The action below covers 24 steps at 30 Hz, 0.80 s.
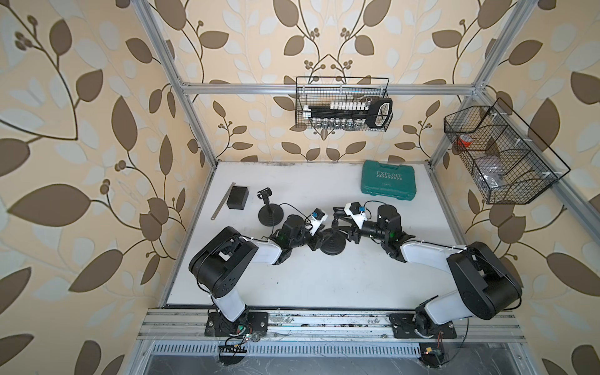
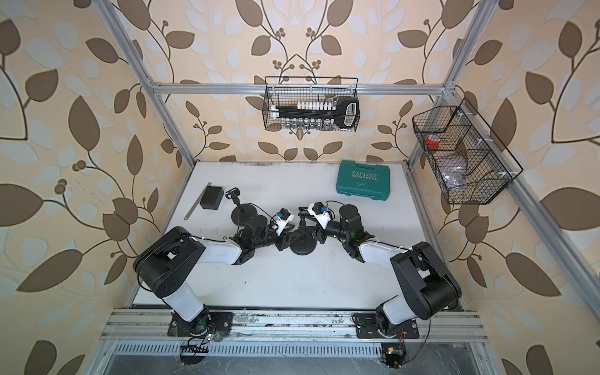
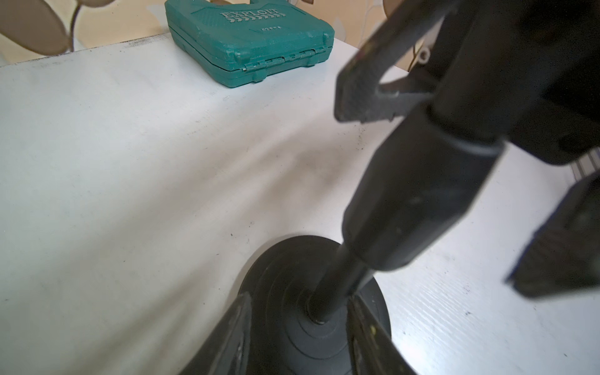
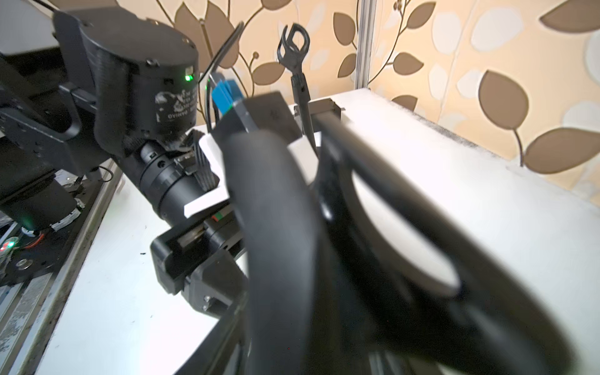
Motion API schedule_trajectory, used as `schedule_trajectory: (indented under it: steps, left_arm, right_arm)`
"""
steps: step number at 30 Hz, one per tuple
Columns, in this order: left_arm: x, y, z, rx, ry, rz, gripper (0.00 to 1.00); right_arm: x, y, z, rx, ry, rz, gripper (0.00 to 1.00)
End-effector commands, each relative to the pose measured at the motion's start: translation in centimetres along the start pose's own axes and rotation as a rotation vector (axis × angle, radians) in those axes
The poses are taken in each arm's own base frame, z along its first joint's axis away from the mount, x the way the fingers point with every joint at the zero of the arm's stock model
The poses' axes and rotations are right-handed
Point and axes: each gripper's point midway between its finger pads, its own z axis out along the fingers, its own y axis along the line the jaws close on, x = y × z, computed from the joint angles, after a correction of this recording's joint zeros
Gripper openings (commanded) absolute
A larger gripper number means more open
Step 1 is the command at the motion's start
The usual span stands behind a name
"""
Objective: Assemble a microphone stand
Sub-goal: Screw the microphone stand pole into the microphone stand base.
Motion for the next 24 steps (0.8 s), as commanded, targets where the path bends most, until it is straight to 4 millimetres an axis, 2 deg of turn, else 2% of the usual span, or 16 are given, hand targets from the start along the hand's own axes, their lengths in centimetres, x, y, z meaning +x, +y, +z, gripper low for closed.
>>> schedule_trajectory:
  steps: [1,5,9,14,20,24]
  left_arm:
    - [-1.8,0.3,-0.5,-0.014,-0.053,0.013,0.49]
    - [-1.8,0.3,-0.3,-0.011,-0.053,0.011,0.49]
    - [-1.8,0.3,-0.2,-0.008,-0.051,0.009,0.49]
    - [-1.7,0.3,0.0,-0.005,-0.047,0.008,0.49]
    - [-1.4,0.4,0.1,-0.006,-0.040,0.011,0.48]
    - [-1.5,0.5,0.3,-0.003,-0.041,0.010,0.48]
  right_arm:
    - [-0.6,-0.1,-0.3,0.025,-0.041,-0.009,0.64]
    - [-0.2,0.0,-0.8,0.040,-0.032,-0.004,0.73]
    - [0.4,0.0,-0.9,0.022,-0.007,0.002,0.73]
    - [0.3,-0.2,-0.5,-0.008,-0.008,0.001,0.59]
    - [0.2,-0.1,-0.1,-0.038,-0.016,-0.013,0.56]
    - [0.1,0.0,0.4,-0.062,-0.026,-0.008,0.50]
